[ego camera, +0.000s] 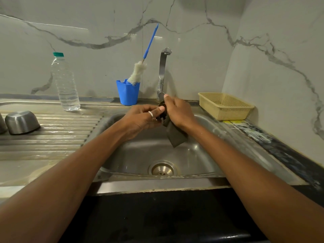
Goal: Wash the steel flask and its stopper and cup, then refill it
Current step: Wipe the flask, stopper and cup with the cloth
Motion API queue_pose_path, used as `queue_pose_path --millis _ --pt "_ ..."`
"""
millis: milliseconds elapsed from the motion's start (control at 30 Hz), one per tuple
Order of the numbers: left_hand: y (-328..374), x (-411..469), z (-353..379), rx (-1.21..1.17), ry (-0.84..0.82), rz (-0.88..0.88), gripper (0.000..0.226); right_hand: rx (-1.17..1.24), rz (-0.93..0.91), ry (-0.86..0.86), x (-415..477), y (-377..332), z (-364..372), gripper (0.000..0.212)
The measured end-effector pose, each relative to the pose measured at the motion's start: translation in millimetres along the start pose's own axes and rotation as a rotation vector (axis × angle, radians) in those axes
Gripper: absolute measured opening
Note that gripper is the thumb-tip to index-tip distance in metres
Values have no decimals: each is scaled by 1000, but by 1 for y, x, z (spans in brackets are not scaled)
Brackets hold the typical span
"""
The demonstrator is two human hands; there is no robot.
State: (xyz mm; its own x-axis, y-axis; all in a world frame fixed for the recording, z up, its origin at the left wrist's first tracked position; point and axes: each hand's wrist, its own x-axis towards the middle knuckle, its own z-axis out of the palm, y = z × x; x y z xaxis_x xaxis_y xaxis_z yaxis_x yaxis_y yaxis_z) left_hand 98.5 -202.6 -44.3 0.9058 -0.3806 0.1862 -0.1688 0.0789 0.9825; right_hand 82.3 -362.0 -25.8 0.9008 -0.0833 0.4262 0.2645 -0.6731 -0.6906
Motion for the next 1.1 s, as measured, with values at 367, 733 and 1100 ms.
queue_pose_path --millis 367,733,1100 --pt "7 -5 6 43 -28 -68 42 -18 44 34 0 -8 -10 56" --pt "12 3 7 -315 220 -19 22 72 -12 19 -5 -16 -3 49" --pt "6 0 -6 -117 293 74 31 440 176 -186 -8 -21 -2 31"
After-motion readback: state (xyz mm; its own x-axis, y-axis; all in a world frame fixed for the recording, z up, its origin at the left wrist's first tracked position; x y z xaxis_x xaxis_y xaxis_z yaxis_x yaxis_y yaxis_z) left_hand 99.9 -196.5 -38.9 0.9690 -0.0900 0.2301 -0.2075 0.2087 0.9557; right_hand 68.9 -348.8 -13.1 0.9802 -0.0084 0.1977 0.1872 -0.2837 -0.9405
